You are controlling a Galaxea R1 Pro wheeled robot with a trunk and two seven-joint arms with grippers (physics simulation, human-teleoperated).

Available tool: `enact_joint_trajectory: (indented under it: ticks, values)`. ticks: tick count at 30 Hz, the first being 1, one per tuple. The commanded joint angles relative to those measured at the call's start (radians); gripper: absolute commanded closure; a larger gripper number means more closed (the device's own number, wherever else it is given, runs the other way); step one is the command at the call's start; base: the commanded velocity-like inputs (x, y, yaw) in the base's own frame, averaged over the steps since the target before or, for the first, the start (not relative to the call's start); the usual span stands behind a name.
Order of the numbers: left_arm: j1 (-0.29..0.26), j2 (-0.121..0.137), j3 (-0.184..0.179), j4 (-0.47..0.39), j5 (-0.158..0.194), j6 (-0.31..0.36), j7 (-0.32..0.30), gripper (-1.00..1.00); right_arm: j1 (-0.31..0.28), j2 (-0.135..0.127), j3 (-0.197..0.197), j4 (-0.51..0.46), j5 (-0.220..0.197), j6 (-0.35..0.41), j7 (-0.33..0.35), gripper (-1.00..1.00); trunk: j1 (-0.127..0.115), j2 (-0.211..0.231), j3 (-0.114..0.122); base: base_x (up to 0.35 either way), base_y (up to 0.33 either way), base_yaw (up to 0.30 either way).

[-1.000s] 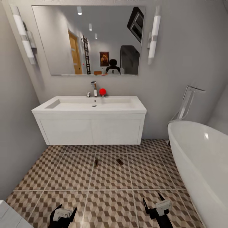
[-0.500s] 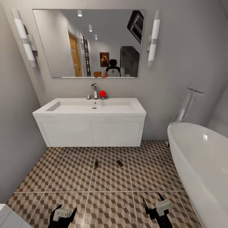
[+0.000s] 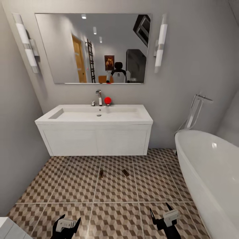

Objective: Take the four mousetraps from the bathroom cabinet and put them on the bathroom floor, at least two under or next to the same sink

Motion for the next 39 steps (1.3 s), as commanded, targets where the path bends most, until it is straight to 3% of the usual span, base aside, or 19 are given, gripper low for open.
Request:
enact_joint_trajectory:
  ticks: [1,39]
  values:
    - [-0.002,0.000,-0.003,0.004,0.010,-0.004,-0.007,-1.00,-0.001,0.000,0.002,0.000,0.011,-0.001,-0.010,-1.00,-0.004,0.007,0.002,0.000,0.000,0.000]
    - [0.000,-0.003,-0.003,0.004,0.010,-0.004,-0.007,-1.00,0.001,0.003,0.002,0.000,0.011,-0.001,-0.010,-1.00,-0.150,0.273,0.121,0.000,0.000,0.000]
